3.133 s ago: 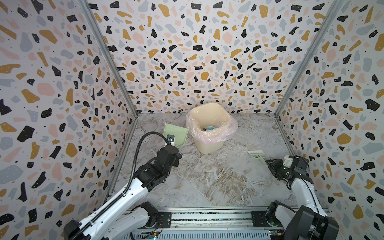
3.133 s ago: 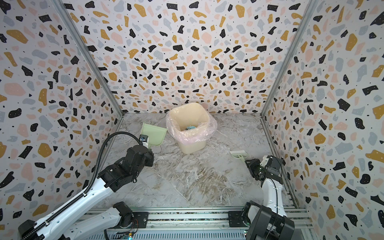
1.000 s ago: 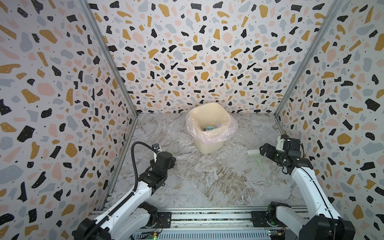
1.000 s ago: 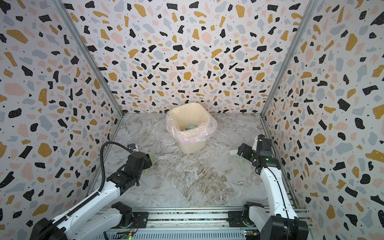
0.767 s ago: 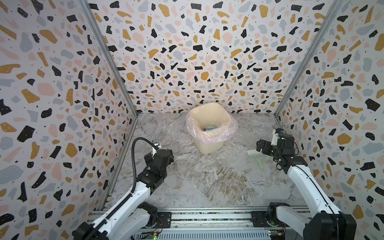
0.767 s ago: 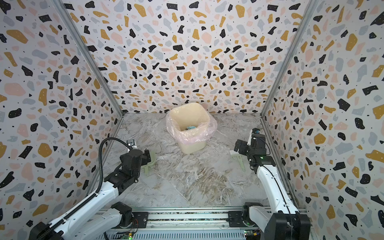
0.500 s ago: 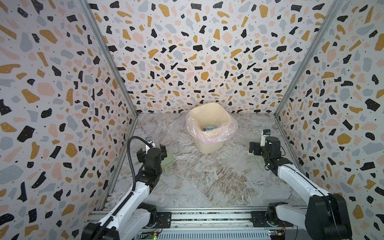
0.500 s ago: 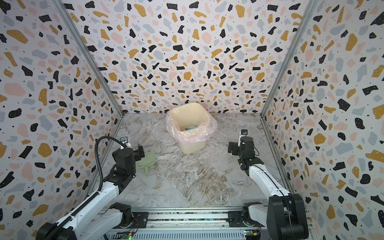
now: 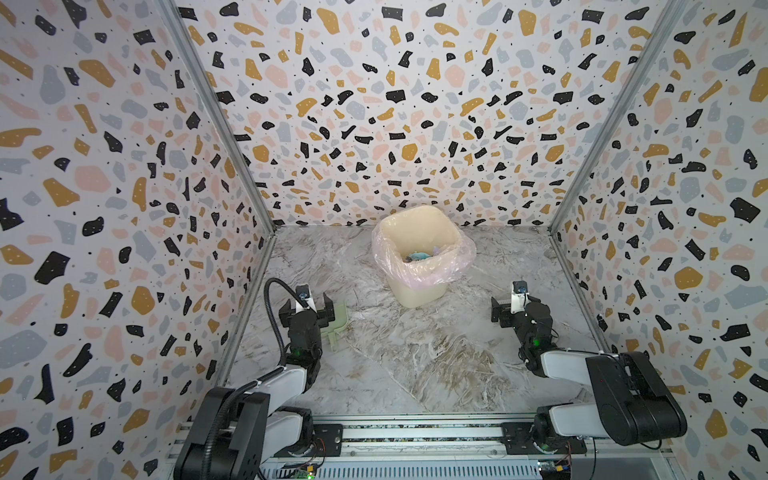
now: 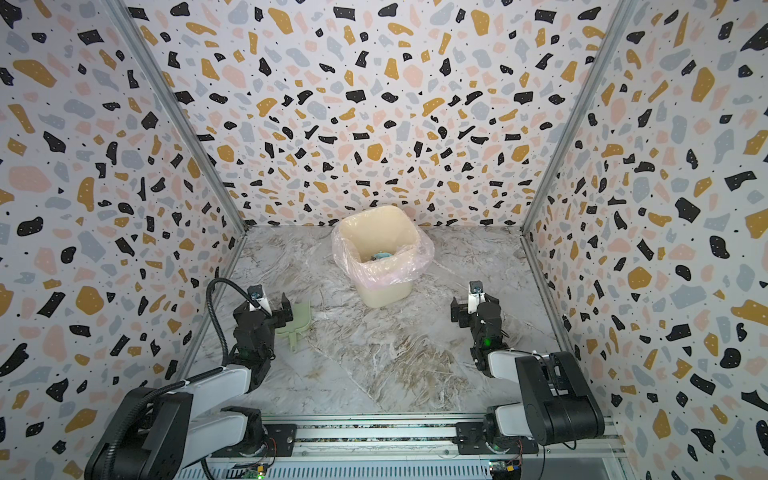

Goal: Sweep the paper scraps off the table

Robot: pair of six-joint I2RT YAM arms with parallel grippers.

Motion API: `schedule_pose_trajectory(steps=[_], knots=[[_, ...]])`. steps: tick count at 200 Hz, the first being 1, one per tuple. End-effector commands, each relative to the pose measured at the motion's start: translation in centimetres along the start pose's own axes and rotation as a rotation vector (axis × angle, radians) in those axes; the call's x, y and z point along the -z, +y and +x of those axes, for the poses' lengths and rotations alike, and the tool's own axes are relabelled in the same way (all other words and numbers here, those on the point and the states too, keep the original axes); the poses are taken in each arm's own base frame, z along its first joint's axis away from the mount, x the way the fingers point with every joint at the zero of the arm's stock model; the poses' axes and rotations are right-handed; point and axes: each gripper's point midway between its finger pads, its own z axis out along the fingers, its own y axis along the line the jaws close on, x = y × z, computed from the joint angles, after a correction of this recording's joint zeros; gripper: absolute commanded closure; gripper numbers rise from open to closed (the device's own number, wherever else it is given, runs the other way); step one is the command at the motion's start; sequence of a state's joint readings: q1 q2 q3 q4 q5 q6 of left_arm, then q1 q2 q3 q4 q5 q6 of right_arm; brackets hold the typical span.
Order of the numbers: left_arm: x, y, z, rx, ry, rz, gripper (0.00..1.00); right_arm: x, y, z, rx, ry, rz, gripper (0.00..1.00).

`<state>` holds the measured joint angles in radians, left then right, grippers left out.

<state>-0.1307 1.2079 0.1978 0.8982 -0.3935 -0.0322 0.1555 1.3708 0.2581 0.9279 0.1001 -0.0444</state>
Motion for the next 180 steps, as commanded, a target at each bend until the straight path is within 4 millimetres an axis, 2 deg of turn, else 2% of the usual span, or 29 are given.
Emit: schedule_pose_trajectory(steps=[1,21,72,90,141,180], knots=[[0.0,0.0,-2.0,0.025,-0.107,0.001,0.01,0.8,-0.4,-3.2,0.029,-0.166,0.022,0.01],[-0.3,0.1,-1.3,0.027,-0.1,-0.007,0.0,1.5,-0.8,-2.9,0.023,-0.207,0.049,0.01],[-0.5,0.2,-0.2,0.027,-0.092,-0.016,0.0,1.6,-1.9,-2.0,-0.032,-0.215,0.08,0.01],[-0.5,0.2,0.0,0.03,-0.093,-0.019,0.0,1.5,-1.7,-2.1,-0.025,-0.222,0.075,0.01],[-0.5,0.3,0.1,0.031,-0.092,-0.025,0.0,2.4,-2.1,-2.4,-0.024,-0.256,0.121,0.01],[-0.5,0.4,0.1,0.033,-0.093,-0.028,0.0,1.8,-2.1,-2.3,-0.031,-0.237,0.116,0.01]])
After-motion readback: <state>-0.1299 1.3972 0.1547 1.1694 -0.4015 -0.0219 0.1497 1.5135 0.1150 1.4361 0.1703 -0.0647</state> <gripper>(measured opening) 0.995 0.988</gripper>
